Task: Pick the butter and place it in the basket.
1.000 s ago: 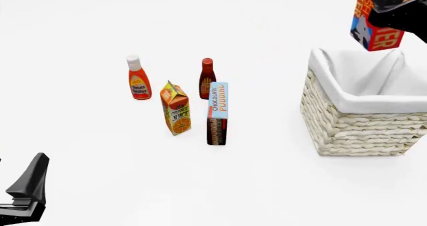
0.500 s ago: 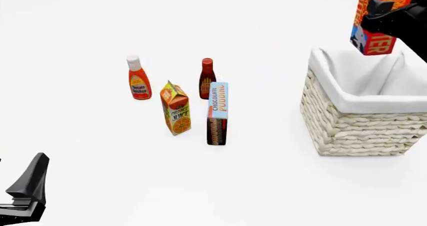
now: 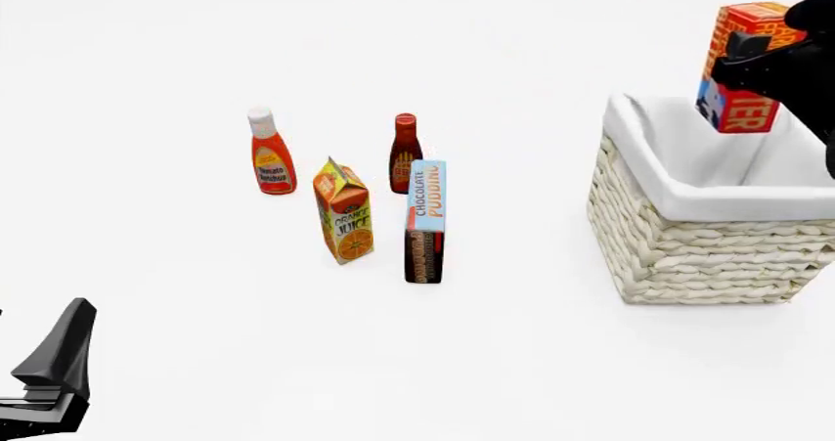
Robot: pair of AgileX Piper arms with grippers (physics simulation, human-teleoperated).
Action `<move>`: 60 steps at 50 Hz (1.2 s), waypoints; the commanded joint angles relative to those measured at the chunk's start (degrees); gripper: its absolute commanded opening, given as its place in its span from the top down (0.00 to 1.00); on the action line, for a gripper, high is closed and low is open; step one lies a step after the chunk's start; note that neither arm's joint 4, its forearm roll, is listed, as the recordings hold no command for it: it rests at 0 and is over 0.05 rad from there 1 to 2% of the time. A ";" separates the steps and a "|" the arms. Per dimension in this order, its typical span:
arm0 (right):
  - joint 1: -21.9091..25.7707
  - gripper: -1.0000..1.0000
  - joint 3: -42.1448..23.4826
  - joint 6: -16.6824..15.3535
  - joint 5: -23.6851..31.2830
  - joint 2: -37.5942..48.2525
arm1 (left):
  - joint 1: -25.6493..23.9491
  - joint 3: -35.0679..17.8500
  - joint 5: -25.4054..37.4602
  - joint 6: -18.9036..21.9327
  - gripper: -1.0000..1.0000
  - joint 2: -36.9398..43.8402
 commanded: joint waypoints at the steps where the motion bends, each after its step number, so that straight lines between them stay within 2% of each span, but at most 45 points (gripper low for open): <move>1: -1.60 1.00 -0.84 1.70 0.07 0.95 | 0.00 0.00 0.00 0.00 0.00 0.00; 12: -2.20 1.00 0.26 1.29 -0.21 3.31 | 0.00 0.00 0.00 0.00 0.00 0.00; 37: -2.06 1.00 3.34 -3.42 -1.42 8.30 | 0.00 0.00 0.00 0.00 0.00 0.00; 60: -2.32 1.00 4.51 -3.79 -2.03 10.29 | 0.00 0.00 0.00 0.00 0.00 0.00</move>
